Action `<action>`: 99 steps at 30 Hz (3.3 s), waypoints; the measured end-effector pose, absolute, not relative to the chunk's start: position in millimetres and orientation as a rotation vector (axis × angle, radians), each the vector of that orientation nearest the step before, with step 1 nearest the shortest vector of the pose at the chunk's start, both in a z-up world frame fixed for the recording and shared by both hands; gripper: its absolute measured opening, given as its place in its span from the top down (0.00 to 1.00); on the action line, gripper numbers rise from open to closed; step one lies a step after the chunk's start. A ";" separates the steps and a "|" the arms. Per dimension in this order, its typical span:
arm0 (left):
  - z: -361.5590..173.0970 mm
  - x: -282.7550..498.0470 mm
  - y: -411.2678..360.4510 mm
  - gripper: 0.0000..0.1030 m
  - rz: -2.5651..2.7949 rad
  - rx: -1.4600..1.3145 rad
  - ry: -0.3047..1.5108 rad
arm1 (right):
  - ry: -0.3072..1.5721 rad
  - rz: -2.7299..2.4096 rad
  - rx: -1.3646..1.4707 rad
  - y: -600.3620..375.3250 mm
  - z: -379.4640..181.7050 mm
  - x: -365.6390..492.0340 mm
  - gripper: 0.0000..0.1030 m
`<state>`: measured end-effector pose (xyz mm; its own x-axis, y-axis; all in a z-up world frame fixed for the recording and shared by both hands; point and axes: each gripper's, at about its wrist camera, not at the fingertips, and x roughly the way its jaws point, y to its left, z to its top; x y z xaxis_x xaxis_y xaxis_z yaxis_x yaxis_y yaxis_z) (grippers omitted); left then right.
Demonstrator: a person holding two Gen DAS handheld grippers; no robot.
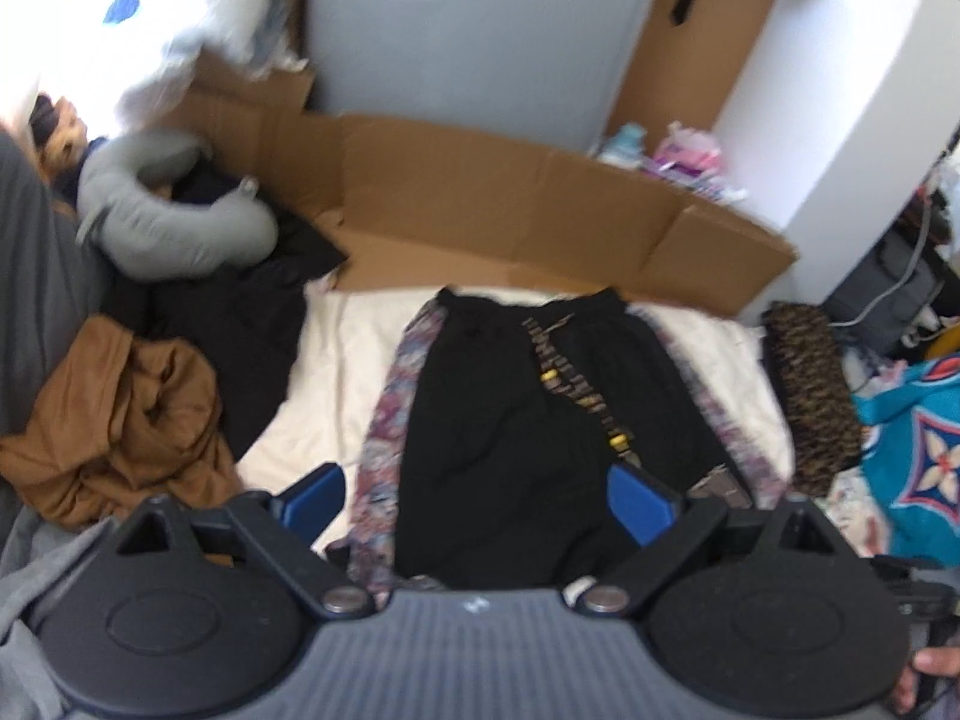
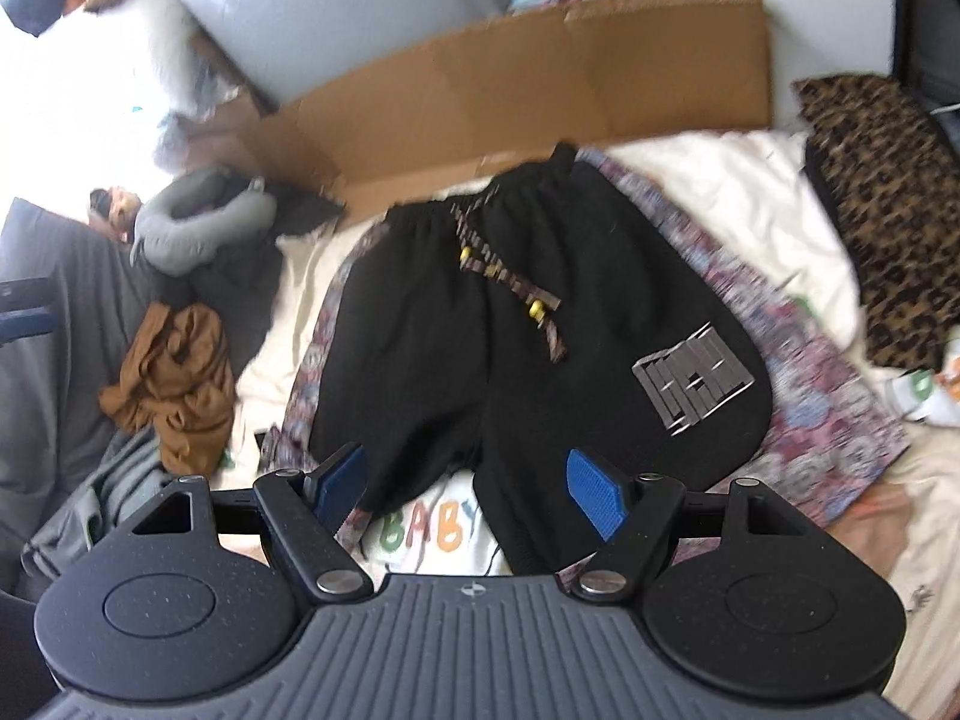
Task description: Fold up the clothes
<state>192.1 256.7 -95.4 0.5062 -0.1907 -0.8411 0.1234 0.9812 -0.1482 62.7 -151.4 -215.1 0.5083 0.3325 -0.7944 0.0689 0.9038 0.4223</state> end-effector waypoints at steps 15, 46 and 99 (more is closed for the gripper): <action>-276.8 207.3 340.4 0.20 -0.031 -0.234 1.155 | 1.153 0.315 0.403 -81.9 -337.3 85.8 0.29; -382.4 135.4 296.6 0.31 -0.311 -0.652 1.293 | 1.251 0.361 0.410 -26.5 -408.2 111.7 0.31; -368.1 217.4 313.7 0.79 -0.341 -0.624 1.077 | 1.189 0.205 1.045 -19.6 -452.2 167.3 0.78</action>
